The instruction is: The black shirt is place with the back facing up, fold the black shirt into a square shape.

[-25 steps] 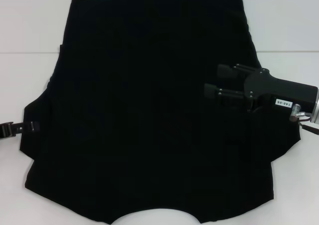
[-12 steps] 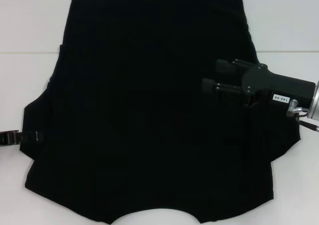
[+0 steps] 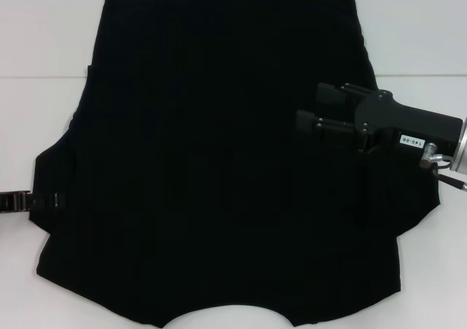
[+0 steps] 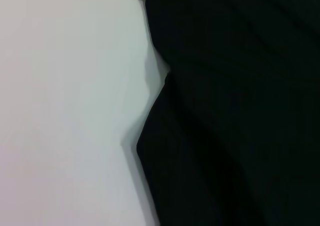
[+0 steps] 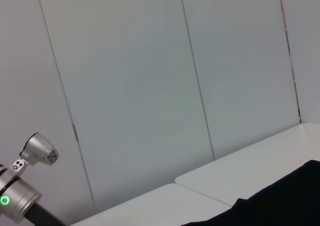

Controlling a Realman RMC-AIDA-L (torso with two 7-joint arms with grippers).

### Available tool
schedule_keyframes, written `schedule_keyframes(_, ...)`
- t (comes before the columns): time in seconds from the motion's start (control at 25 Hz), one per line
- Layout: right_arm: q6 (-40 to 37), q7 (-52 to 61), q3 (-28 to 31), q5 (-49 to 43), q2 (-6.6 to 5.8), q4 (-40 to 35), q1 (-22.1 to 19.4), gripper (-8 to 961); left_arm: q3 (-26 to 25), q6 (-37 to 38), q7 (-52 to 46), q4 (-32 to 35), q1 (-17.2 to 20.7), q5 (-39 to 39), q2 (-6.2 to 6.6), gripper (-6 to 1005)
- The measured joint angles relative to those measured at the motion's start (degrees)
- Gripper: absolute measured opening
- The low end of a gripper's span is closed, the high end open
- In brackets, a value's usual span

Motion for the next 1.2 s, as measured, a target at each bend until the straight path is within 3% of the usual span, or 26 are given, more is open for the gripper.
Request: schedule_keyframes(1.2,-0.18,-0.51,0.71,0.01,0.00,0.01,-0.03,833,0.05,0.87,0.41,0.00,-0.06,0.19,0.06,870)
